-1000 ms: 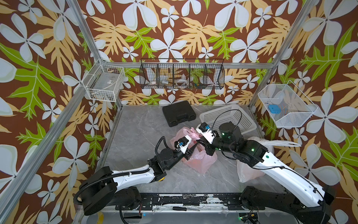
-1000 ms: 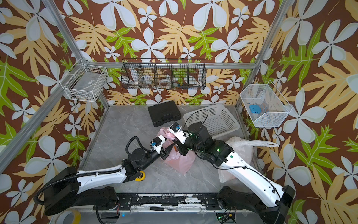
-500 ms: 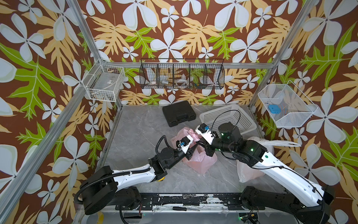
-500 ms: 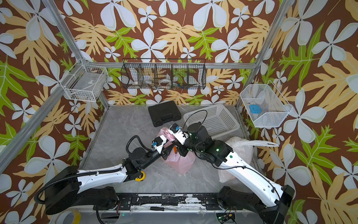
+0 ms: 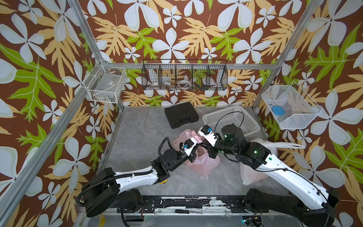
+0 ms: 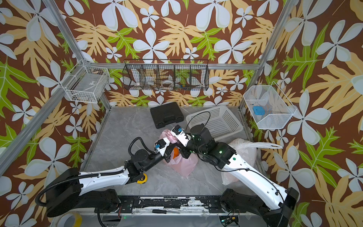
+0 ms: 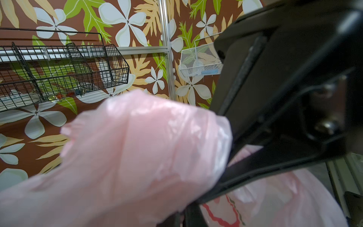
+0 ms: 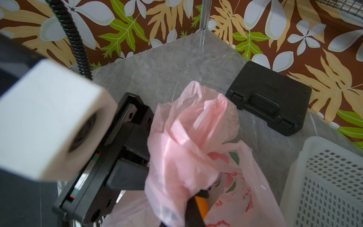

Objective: Place the oranges into plastic bags & tie knots
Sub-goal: Tie the plastic bag at the center of the board.

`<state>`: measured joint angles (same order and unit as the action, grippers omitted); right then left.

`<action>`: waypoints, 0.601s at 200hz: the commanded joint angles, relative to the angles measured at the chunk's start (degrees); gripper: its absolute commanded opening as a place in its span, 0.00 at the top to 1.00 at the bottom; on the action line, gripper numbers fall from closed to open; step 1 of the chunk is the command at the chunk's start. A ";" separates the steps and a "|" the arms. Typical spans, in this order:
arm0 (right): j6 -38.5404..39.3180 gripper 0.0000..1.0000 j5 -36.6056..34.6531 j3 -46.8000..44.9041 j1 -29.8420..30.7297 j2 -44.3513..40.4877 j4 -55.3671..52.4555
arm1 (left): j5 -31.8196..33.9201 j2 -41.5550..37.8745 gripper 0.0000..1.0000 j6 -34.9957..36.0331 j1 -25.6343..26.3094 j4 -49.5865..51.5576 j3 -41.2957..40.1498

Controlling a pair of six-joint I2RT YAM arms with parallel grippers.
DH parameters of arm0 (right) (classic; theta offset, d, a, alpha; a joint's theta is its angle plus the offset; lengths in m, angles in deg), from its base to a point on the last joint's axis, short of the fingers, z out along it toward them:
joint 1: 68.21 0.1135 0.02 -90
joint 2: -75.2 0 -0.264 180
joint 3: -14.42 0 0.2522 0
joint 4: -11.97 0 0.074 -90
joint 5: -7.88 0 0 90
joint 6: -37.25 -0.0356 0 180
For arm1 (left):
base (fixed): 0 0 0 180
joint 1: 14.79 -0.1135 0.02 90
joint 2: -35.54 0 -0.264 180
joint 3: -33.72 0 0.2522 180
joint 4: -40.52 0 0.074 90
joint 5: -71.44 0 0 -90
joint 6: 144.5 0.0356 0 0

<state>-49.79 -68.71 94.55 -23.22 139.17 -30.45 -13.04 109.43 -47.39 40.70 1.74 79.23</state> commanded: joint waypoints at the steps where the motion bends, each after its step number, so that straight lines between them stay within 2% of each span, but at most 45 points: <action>1: -0.63 1.00 -0.24 -0.19 0.08 -0.40 -0.12 | 1.59 -0.41 1.00 -0.22 -0.21 -2.53 -0.09; 10: -0.80 1.00 -0.26 -0.19 0.07 -0.50 0.00 | 1.73 -0.49 1.00 -0.02 -0.21 -2.55 -0.11; 19: -0.89 0.95 -0.12 -0.07 0.03 -0.68 0.01 | 1.75 -0.57 1.00 0.09 -0.21 -2.83 -0.32; 32: -0.87 0.73 0.46 0.08 0.01 -1.09 0.10 | 1.80 -0.84 1.00 0.01 -0.46 -3.71 -0.86; 51: -1.42 0.55 0.26 0.07 0.05 -2.32 -0.07 | 1.66 -1.06 1.00 0.04 -1.39 -5.40 -2.21; 76: -3.10 0.49 -0.42 -1.06 0.08 -5.21 1.23 | 1.45 -0.88 1.00 5.49 -1.65 -12.15 -5.30; 93: -6.24 0.38 -3.26 -2.11 0.06 -7.70 3.59 | -0.13 -0.64 1.00 8.56 -2.43 -14.71 -6.26; 106: -10.26 0.35 -7.49 -2.12 0.05 -8.91 4.81 | -2.06 -0.21 1.00 11.73 -2.77 -15.93 -6.63; 120: -14.41 0.38 -9.95 -1.53 0.01 -9.01 5.87 | -4.05 0.83 1.00 15.95 -2.96 -18.49 -7.22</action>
<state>-56.11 -72.21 92.50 -23.19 130.62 -28.42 -13.22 109.23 -39.45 38.12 -9.14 72.54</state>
